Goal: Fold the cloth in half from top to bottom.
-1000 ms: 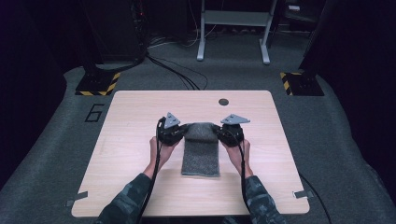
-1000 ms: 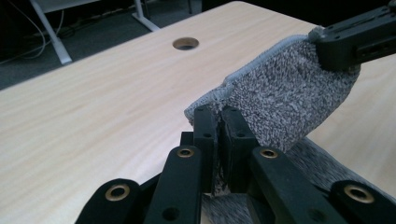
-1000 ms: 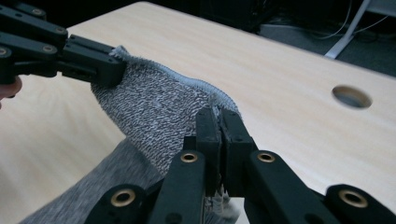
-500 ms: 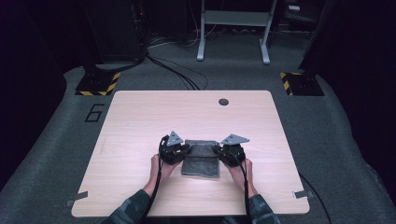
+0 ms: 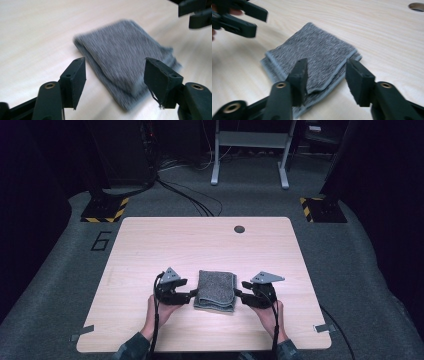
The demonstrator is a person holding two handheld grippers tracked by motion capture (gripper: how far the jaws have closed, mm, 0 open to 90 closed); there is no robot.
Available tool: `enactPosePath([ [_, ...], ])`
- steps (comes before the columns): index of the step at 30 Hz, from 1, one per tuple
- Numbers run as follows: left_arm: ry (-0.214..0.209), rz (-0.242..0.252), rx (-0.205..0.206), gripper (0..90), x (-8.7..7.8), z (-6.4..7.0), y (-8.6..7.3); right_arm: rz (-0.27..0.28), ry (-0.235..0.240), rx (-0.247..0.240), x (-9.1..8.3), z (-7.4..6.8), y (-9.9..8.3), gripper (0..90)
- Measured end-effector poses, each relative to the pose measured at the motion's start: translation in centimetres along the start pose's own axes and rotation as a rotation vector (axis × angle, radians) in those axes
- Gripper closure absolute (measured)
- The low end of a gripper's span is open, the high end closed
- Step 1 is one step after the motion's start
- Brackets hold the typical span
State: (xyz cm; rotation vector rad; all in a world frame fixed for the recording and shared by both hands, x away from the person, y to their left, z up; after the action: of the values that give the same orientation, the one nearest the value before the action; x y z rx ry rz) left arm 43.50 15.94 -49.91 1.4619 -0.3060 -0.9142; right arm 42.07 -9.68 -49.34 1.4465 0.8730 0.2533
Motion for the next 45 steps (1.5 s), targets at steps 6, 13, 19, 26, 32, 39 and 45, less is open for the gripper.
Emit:
enactPosePath([
  [6,0.028,-0.146,0.071,25.6,3.6,0.3,-1.7,-0.140,-0.068,-0.008,3.3,-0.3,-2.0,33.6],
  [13,0.074,-0.208,0.113,22.5,3.6,1.0,-4.5,-0.187,-0.127,-0.022,3.7,-1.0,-4.2,22.6],
  [19,0.106,-0.204,0.145,22.5,3.1,1.6,-5.1,-0.203,-0.140,-0.028,3.8,-0.9,-5.3,18.5],
  [26,0.135,-0.147,0.105,14.7,2.1,1.8,-4.5,-0.197,-0.123,-0.027,2.9,-1.7,-5.0,14.4],
  [32,0.138,-0.190,0.104,14.2,3.2,1.6,-5.3,-0.210,-0.123,-0.029,3.7,-1.3,-5.7,11.1],
  [39,0.151,-0.196,0.097,10.9,4.3,0.6,-5.0,-0.216,-0.133,-0.046,4.7,-0.4,-5.3,9.0],
  [45,0.159,-0.211,0.090,10.9,5.4,-0.4,-4.3,-0.225,-0.139,-0.045,6.1,1.0,-4.6,8.3],
])
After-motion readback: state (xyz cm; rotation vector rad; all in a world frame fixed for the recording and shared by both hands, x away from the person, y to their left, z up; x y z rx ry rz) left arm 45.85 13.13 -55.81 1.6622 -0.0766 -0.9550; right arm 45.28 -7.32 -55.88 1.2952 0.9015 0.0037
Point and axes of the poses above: each handheld gripper's, and its own axes: x roughly forward along the jaws, y roughly out of its top, z roughly to its right, the point moved 5 cm from there along x, roughly forward along the jaws, and after that the axes turned 13 degrees about z, right-handed, at the moved point
